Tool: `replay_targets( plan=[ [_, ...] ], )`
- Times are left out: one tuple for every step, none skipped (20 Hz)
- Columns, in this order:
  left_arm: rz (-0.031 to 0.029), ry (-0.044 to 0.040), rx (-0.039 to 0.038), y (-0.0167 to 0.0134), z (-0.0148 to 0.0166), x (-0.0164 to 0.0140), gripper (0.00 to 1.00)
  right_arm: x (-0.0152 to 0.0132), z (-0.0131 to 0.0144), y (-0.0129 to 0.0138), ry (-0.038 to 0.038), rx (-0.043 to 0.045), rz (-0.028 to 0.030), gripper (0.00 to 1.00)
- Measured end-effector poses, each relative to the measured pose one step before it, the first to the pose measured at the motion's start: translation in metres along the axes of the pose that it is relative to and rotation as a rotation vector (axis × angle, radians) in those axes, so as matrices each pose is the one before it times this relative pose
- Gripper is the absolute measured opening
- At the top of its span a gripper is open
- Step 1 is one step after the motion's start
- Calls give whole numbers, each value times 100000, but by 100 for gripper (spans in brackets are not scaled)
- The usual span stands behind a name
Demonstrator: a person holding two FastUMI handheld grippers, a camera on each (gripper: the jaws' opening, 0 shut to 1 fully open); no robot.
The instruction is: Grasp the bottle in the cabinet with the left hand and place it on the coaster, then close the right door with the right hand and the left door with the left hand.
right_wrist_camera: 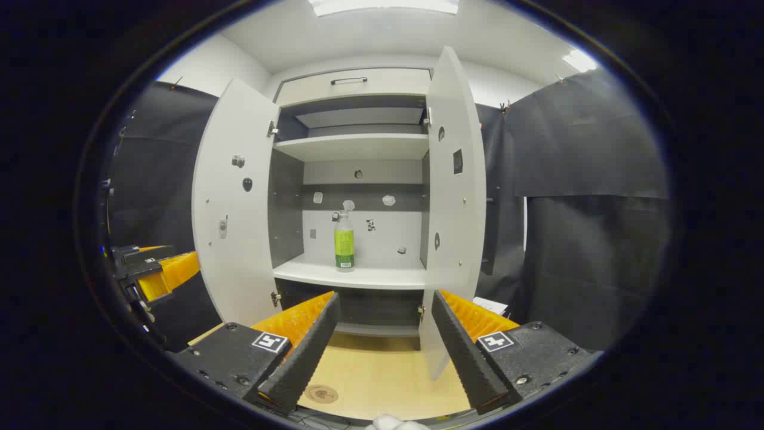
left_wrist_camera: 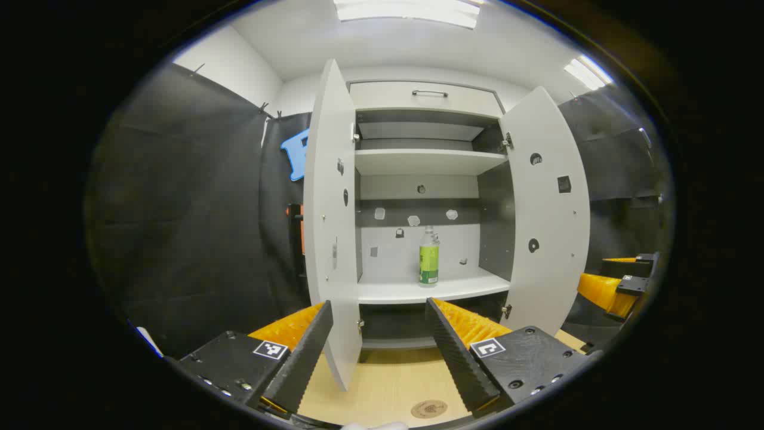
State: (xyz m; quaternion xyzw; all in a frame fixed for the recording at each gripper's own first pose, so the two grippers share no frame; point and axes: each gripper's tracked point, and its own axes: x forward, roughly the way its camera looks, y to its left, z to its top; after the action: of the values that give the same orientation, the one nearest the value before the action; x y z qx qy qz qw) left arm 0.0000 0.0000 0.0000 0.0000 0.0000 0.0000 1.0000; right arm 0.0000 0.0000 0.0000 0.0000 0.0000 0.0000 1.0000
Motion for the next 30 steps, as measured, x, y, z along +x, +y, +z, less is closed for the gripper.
replay_targets(
  plan=[
    [-153, -67, 151, -273, 158, 267, 95, 344, 201, -214, -298, 271, 183, 100],
    [21, -91, 291, -327, 70, 353, 95, 363, 209, -213, -230, 334, 153, 100],
    [306, 224, 272, -240, 34, 292, 99, 304, -96, -128, 318, 294, 394, 100],
    [205, 260, -116, -202, -50, 412, 95, 278, -73, 47, 286, 214, 810, 100],
    [-243, 137, -242, -329, 18, 445, 99, 299, 24, -161, 152, 114, 301, 100],
    [-20, 133, -196, -208, 32, 425, 99, 374, 0, -123, 96, 56, 362, 100],
    [-104, 40, 103, -217, 140, 436, 99, 275, 79, -124, 11, 104, 187, 100],
    [108, -137, 164, -167, 137, 407, 99, 344, 108, -122, 111, 41, 216, 100],
    [-1, -348, 172, -181, 155, 430, 99, 335, 27, -189, 41, 105, -101, 100],
    [-103, -38, -17, -241, 51, 369, 99, 262, -7, -124, 248, 193, 110, 100],
    [-394, -245, -156, -257, 214, 428, 99, 266, 72, -113, 177, 282, 13, 100],
    [-574, -515, 115, -262, 198, 517, 95, 264, 42, -171, 87, 214, -185, 100],
    [-429, -201, 255, -186, 145, 676, 99, 250, 82, -61, -2, 196, 43, 100],
    [-652, -312, 259, -322, 125, 785, 95, 230, 80, -32, -34, 194, 51, 100],
    [-832, -644, 308, -345, 306, 896, 95, 106, 57, -17, -110, 113, -29, 100],
    [-763, -822, 434, -408, 328, 1132, 99, 59, -51, -80, 98, -18, -194, 100],
    [-712, -1000, 527, -349, 466, 1220, 99, 162, 91, 18, -78, -101, 85, 100],
    [-828, -1499, 357, -425, 515, 1394, 99, 154, 75, 26, -65, -28, -60, 100],
    [-919, -1083, 279, -371, 443, 1587, 99, 121, 105, -101, -98, 121, -256, 100],
    [-719, -791, 429, -405, 384, 1647, 95, 64, 222, -61, -232, 202, -405, 100],
    [-1010, -680, 186, -458, 303, 1736, 92, 45, 106, -160, -101, 91, -544, 100],
    [-1186, -608, 119, -547, 278, 1550, 99, 44, 186, -139, -170, -22, -502, 100],
    [-1208, -839, 315, -636, 253, 1774, 95, 50, 174, -219, -84, -179, -749, 100],
    [-609, -502, 478, -603, 48, 1782, 95, 50, 88, -211, 29, -195, -857, 100],
    [-27, -1485, 1158, -544, 134, 2001, 95, 49, 157, -226, -79, -162, -748, 100],
    [-74, -708, 905, -550, -187, 1932, 95, 2, 119, -134, -11, -129, -742, 100],
    [-449, 2770, -180, -743, -757, 1823, 95, 81, 82, -284, 347, -30, -863, 100],
    [-1529, 570, -1517, -956, -653, 1827, 95, 18, 66, -72, 236, 197, -433, 100],
    [-903, 636, -1466, -740, -721, 1623, 99, 72, 183, -166, -12, 31, -759, 100],
    [-147, 911, -35, -604, -1039, 1878, 95, -7, 59, -216, 32, -424, -864, 100]
  ],
)
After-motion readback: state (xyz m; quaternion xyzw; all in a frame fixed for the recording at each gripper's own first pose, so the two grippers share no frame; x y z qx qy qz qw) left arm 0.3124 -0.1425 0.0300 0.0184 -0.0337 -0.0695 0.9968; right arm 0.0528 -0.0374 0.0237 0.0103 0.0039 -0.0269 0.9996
